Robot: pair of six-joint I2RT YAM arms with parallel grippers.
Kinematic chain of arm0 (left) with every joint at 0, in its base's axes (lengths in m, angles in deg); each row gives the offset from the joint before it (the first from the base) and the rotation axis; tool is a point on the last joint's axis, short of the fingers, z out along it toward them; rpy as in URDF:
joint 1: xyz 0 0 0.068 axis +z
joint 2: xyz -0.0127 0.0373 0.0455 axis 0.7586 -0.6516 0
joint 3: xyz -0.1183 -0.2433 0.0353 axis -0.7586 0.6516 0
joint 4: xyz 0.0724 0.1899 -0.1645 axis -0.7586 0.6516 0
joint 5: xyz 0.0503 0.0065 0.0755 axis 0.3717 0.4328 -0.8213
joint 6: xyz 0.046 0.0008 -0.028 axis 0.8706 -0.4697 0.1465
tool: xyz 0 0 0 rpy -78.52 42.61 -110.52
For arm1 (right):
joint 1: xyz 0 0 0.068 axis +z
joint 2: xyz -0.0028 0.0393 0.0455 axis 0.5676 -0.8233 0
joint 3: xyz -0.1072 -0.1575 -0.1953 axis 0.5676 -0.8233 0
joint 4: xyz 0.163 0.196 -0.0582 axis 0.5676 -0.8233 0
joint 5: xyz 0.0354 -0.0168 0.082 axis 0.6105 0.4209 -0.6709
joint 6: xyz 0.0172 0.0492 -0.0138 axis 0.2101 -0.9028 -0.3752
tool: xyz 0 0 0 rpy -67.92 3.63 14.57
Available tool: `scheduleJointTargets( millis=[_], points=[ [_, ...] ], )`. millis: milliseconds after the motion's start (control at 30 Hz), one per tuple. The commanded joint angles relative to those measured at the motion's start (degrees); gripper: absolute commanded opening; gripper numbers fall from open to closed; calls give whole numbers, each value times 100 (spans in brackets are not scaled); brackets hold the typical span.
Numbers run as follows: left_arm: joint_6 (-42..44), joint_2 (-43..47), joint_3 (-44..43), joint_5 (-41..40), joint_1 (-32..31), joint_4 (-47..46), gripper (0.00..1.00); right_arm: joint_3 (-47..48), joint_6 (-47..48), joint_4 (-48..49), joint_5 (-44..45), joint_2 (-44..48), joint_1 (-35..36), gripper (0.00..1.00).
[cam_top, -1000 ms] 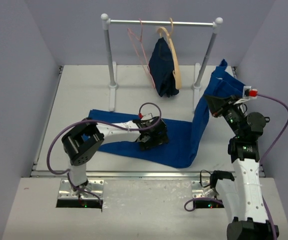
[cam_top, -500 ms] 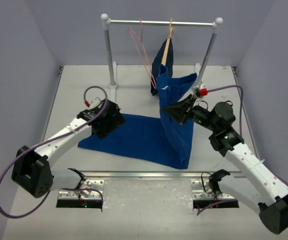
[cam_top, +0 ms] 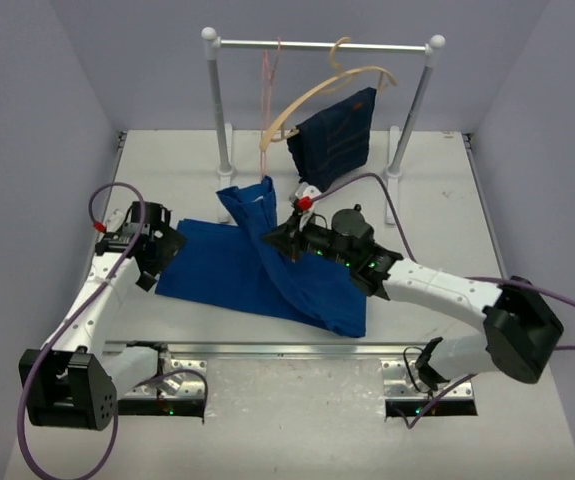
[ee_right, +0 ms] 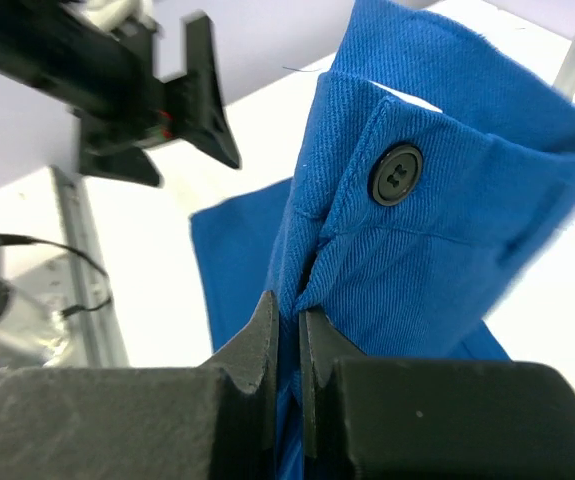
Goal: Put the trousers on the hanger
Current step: Fold the trousers at the center of the board.
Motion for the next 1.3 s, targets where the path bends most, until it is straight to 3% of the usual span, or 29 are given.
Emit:
scheduleJointTargets(
  millis=[0,167,433,567,767,867,1067,1100,1167,1233,1267],
  points=[
    [695,131,-141,129,307,-76,100,568,364,1272,975,-601,368,0],
    [1048,72,-237,91,634,-16,100,690,587,1686,2010,-941,733,0],
    [1471,-14,-403,337,841,-181,100,354,1003,2126,3145,-212,872,0],
    [1538,-4,-486,325,832,-253,100,239,1116,2317,3060,-23,923,0],
    [1293,-42,-533,-7,900,-226,100,917,1204,2023,1994,-1114,1056,0],
    [981,-130,-621,-466,1149,90,100,1662,1099,1555,1720,-2226,1078,0],
    [1266,78,-705,-440,2148,147,100,1610,682,1695,1654,-2794,1193,2],
    [1338,97,-734,-358,2332,136,100,1575,660,1701,1638,-2829,1217,10],
    [1392,48,-792,-248,2554,145,100,1533,636,1684,1572,-2847,1254,45],
    [1411,-27,-753,-132,2566,79,100,1523,519,1544,1354,-2781,1270,64],
    [1434,-65,-732,-116,2576,50,100,1538,441,1349,1280,-2714,1267,83]
  ],
)
